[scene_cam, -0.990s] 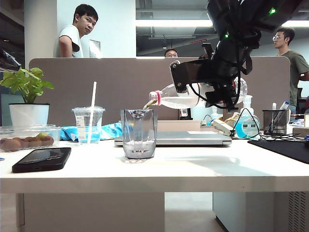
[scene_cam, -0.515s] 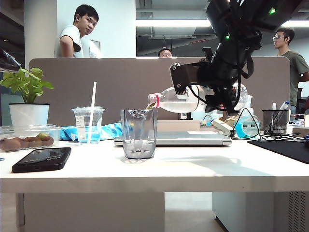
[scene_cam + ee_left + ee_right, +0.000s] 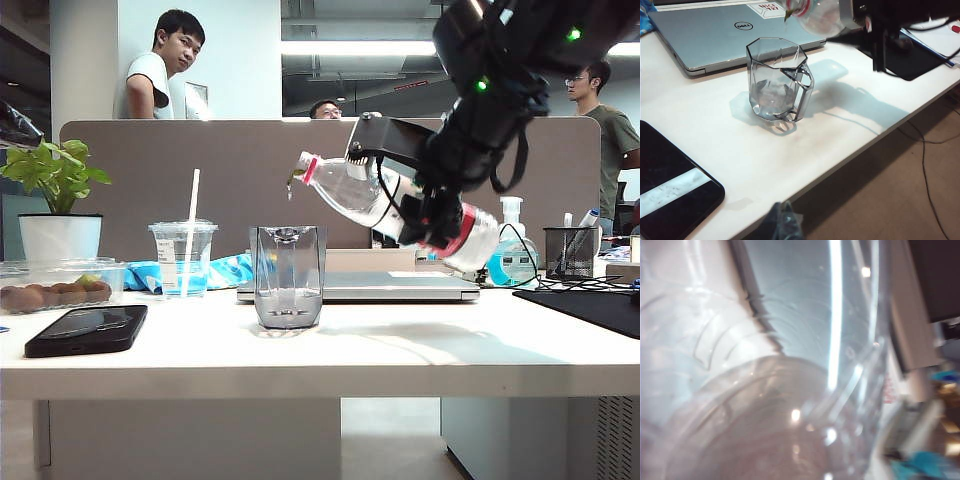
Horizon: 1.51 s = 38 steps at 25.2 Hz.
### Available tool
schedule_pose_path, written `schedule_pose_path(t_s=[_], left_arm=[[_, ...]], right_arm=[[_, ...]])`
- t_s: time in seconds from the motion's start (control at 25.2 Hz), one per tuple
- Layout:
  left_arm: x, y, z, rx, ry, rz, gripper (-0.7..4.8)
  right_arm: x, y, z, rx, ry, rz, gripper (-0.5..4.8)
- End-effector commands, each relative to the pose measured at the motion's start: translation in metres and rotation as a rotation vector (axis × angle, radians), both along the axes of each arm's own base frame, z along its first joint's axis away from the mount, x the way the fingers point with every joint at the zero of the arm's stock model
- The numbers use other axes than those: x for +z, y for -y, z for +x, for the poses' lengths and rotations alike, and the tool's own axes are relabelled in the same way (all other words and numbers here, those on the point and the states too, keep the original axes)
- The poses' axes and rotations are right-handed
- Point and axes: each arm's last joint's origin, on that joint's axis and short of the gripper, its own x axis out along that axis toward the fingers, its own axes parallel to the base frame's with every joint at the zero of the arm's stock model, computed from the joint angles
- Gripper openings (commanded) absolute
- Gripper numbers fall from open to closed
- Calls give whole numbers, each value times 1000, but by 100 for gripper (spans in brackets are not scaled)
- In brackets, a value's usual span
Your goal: Pick up the mineral water bottle on the table and pour water into the mug until it's half full.
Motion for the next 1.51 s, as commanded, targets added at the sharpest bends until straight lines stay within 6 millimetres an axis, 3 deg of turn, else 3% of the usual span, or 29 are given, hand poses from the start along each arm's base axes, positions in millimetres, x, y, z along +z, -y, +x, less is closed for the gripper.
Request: schedule_pose_path(t_s=[0.04,0.36,0.59,0.79,0.99,1.23,1.39,1.51], left_arm=[[2,0,0,-6,13,-3,-4],[2,0,0,-5,12,-2,-4],[2,0,0,-5,13,-3,-4],[2,0,0,-6,11,-3,-4],[2,0,0,-6,11,-3,-4],[2,0,0,-6,12,-3,-4],[2,0,0,-6,12,-3,-4],[2,0,0,-6,12,-3,-4]], right_arm=[[-5,3,-3,-32,12,274,239],[-36,24,-18,-134,47,815,239],[-78,19,-13,-152,16,952,239],[-94,18,-10,-157,11,994,240],[-98,18,-10,-159,-9,1038,243],[-88,17,-10,-86,57,1079,245],[-89,17,-10,-92,41,1099,333],[-89,17,-10,-93,40,1100,348]])
